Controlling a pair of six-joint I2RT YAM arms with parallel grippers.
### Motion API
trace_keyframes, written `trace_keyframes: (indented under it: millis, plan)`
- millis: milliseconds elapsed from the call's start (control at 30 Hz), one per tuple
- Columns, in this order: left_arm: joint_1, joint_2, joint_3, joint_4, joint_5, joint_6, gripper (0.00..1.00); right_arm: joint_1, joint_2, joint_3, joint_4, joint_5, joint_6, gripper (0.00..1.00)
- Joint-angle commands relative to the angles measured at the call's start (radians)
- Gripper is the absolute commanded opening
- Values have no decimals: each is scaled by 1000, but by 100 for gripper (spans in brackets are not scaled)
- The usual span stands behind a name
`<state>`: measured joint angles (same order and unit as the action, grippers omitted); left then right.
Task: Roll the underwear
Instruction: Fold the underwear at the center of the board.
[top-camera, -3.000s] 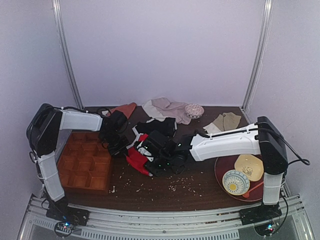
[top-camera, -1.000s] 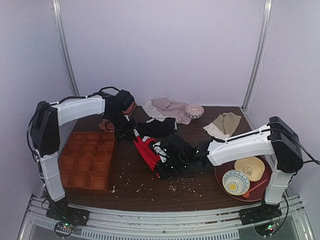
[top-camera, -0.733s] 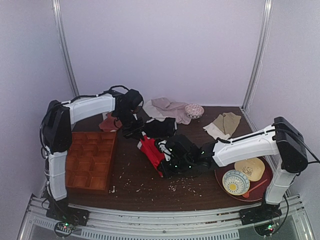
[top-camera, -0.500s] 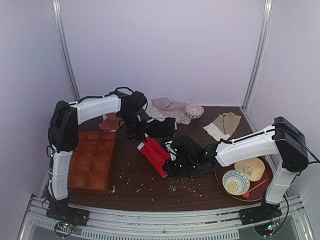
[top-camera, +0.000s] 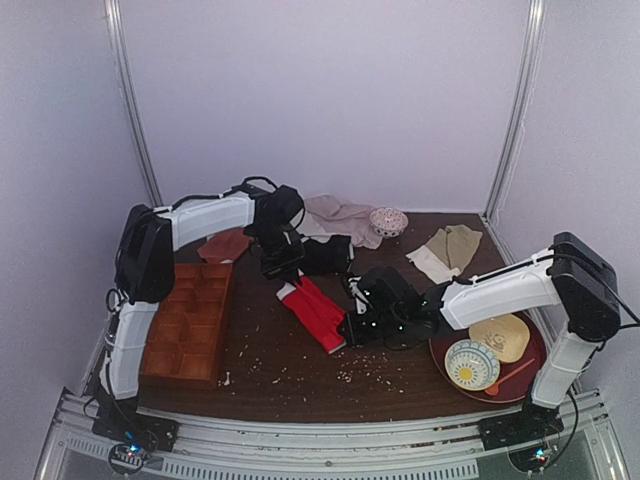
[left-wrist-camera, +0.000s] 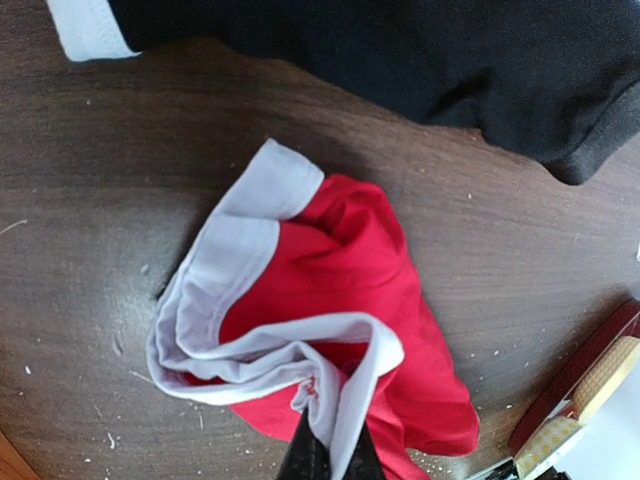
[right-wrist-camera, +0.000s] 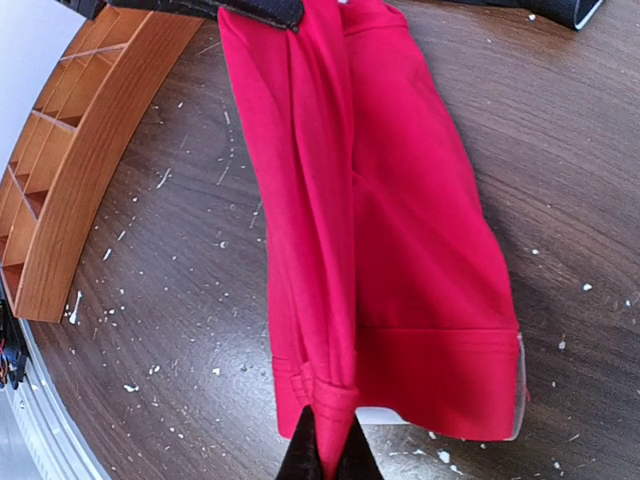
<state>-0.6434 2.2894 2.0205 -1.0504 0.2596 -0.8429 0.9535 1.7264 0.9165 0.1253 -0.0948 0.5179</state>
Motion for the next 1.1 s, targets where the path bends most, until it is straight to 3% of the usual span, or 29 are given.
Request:
trace_keyframes:
  millis: [0, 700, 767, 900, 1000, 1067]
  plan:
    - [6, 36, 51, 9, -50, -19, 0, -22, -9, -29, -33, -33, 34, 0]
    - [-5, 118, 120, 39, -47, -36, 1, -101, 37, -30, -91, -39, 80, 0]
    - [-4, 101, 115, 46, -58, -28, 10, -106, 39, -31, -93, -38, 85, 0]
    - [-4, 55, 110, 46, -96, 3, 39, -111, 52, -22, -96, -51, 92, 0]
    - [-4, 9, 98, 41, -121, 21, 49, -114, 58, -19, -95, -62, 100, 0]
    - [-5, -24, 71, 50, -128, 31, 50, -115, 61, -19, -91, -69, 107, 0]
